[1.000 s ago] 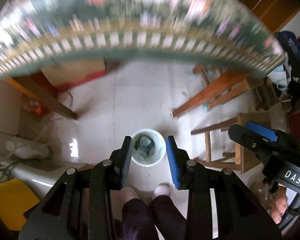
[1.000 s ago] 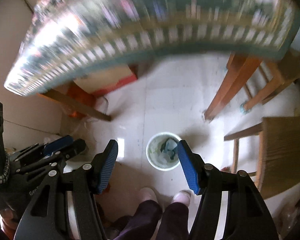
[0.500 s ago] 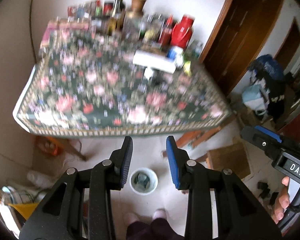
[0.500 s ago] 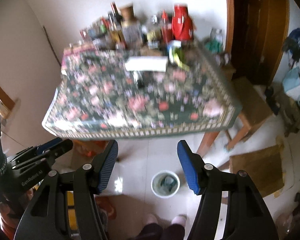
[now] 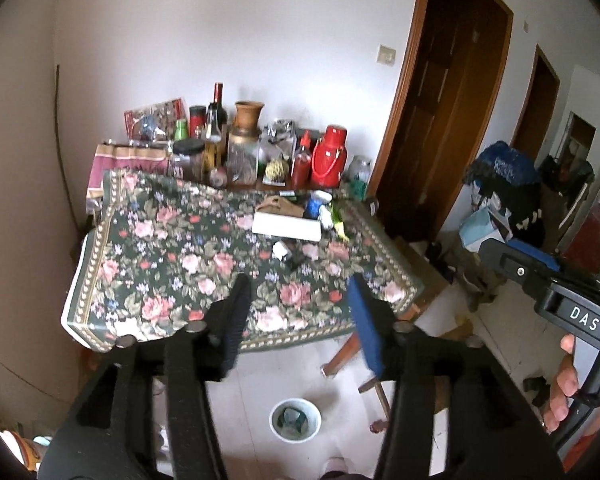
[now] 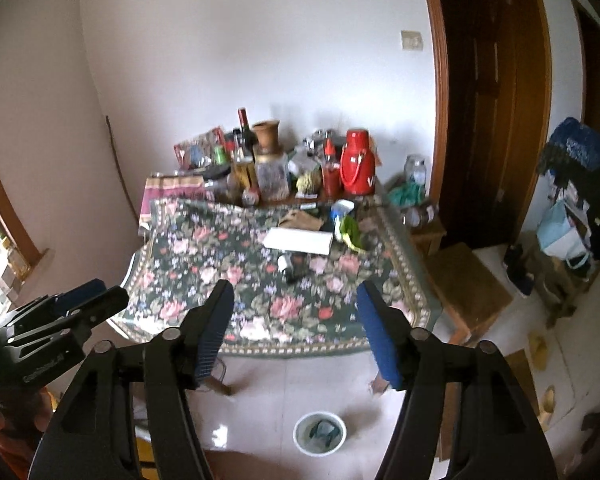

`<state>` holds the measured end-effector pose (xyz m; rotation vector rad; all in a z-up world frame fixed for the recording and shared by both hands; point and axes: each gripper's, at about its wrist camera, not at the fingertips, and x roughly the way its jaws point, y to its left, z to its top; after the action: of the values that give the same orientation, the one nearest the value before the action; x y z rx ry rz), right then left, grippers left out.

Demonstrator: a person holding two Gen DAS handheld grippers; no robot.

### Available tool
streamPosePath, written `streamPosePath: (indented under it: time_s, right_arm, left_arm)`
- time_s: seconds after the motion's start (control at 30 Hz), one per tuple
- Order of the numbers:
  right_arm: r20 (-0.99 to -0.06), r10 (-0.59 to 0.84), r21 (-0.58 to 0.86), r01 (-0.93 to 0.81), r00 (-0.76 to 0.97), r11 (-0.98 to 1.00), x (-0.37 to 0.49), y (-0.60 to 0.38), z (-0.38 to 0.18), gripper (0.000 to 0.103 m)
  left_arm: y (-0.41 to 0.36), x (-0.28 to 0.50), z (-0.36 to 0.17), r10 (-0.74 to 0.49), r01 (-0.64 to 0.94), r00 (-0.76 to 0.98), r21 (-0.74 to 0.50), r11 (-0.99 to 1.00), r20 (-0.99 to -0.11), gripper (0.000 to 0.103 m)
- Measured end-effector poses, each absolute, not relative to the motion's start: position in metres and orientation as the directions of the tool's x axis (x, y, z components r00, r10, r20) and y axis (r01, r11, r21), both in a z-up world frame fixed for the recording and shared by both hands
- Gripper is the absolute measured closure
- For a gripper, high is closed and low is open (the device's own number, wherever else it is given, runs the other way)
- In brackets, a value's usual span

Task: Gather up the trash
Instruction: 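Raise both open tools back toward the table, then grasp the small dark bottle with left tool while right tool grasps the green wrapper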

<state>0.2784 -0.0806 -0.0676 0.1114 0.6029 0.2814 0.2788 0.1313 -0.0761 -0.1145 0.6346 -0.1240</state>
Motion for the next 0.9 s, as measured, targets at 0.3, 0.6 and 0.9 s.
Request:
streamPosePath:
  time_s: [0.3, 0.6, 0.9]
  right_arm:
    - [-0.516, 0.281, 0.203, -0.203, 0.809, 0.958, 0.313, -0.096, -0.058, 0.025]
    - [-0.518, 0.315, 0.196, -0.248, 0.795, 0.949, 0.388, -0.120, -0.060, 0.025]
    - [-0.560, 0.345, 0.172, -0.302, 0.753, 0.938, 0.471, -0.147, -0.063, 0.025]
  left_arm:
    - [0.129, 0.321, -0.071, -0.100, 0.027, 0.816, -0.135, 0.990, -0.569, 0.010]
    - [0.101, 0.406, -0.067, -0.028, -0.039, 0.824, -0.105, 0.994, -0.566, 0.010]
    - [0.073, 0.491, -0.073, 0.027, -0.135, 0.802, -0.137, 0.981, -0.596, 0.010]
